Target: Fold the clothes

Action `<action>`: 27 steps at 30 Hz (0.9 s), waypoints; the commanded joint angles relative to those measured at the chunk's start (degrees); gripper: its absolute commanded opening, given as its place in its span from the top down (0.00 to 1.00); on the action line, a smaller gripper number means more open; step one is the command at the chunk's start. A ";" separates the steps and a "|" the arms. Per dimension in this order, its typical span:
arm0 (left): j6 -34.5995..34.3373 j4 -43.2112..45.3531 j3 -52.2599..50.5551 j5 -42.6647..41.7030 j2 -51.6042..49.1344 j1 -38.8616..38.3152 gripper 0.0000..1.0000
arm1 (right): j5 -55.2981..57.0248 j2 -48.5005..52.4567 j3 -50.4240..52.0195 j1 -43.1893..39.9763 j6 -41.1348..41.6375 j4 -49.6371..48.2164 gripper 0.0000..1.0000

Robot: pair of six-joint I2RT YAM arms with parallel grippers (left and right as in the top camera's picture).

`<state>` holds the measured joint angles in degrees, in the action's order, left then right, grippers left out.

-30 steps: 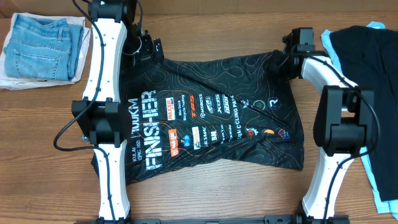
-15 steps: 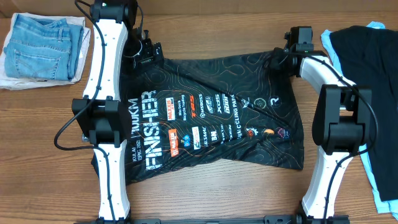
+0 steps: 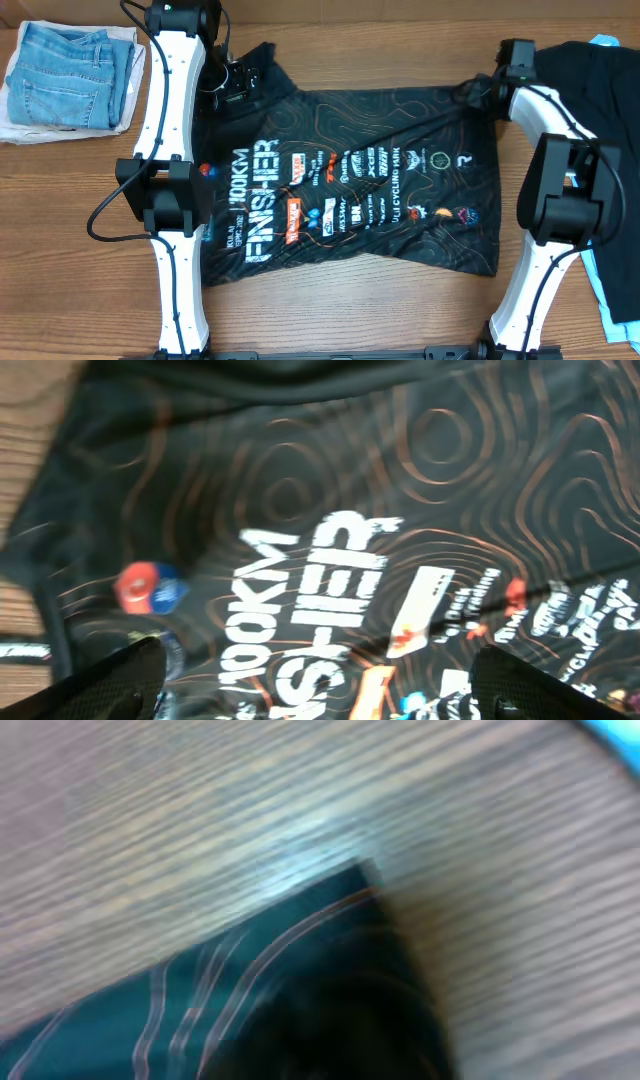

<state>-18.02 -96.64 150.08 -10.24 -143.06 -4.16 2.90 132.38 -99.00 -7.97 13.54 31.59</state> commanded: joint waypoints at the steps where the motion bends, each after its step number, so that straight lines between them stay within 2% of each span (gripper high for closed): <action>1: 0.26 0.59 -0.42 2.36 -0.26 -0.81 0.00 | 2.01 2.43 -7.78 -0.57 0.13 6.43 0.51; 5: 0.22 2.89 -0.48 1.64 -0.33 -0.96 0.00 | 0.39 2.43 -20.59 -0.26 0.33 17.33 0.48; 6: 0.24 4.87 -0.68 1.73 -0.63 -1.18 0.00 | -0.39 2.43 -26.47 -0.07 1.75 22.49 0.45; 7: 0.22 5.88 -0.81 1.68 -0.94 -1.29 0.02 | -1.25 2.43 -29.16 -0.02 1.90 25.07 0.44; 11: 0.28 9.27 -0.83 1.38 -3.15 -2.10 0.23 | -9.25 2.43 -40.19 -0.02 1.86 37.11 0.38; 13: 0.28 10.84 -0.83 1.40 -4.94 -2.69 0.42 | -13.62 2.43 -43.45 -0.02 1.86 41.99 0.38; 16: 0.68 14.12 -0.83 1.40 -7.93 -3.39 0.60 | -19.85 2.43 -45.92 -0.02 1.60 47.71 0.38; 18: 0.74 15.93 -0.83 1.36 -9.68 -3.52 0.66 | -23.30 2.43 -45.99 -0.02 1.38 50.56 0.39; 19: 1.09 16.90 -0.83 1.38 -10.36 -3.52 0.66 | -24.09 2.43 -45.97 0.00 1.38 51.67 0.40; 21: 3.28 19.30 -0.83 1.42 -11.15 -3.52 0.59 | -24.44 2.45 -45.70 0.35 0.72 53.40 0.42; 24: 6.54 24.83 -0.83 1.60 -11.34 -3.41 0.33 | -24.46 2.45 -45.70 1.53 -0.74 55.58 0.42; 25: 6.73 26.32 -0.83 2.08 -11.34 -3.41 0.27 | -24.44 2.45 -45.70 1.92 -0.76 56.00 0.42; 27: 6.73 29.75 -0.83 3.72 -11.34 -3.41 0.24 | -24.46 2.45 -45.70 2.64 -1.29 56.43 0.43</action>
<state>-13.85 -70.15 148.77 -8.73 -154.87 -7.53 -19.73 135.52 -143.52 -6.94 13.74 87.64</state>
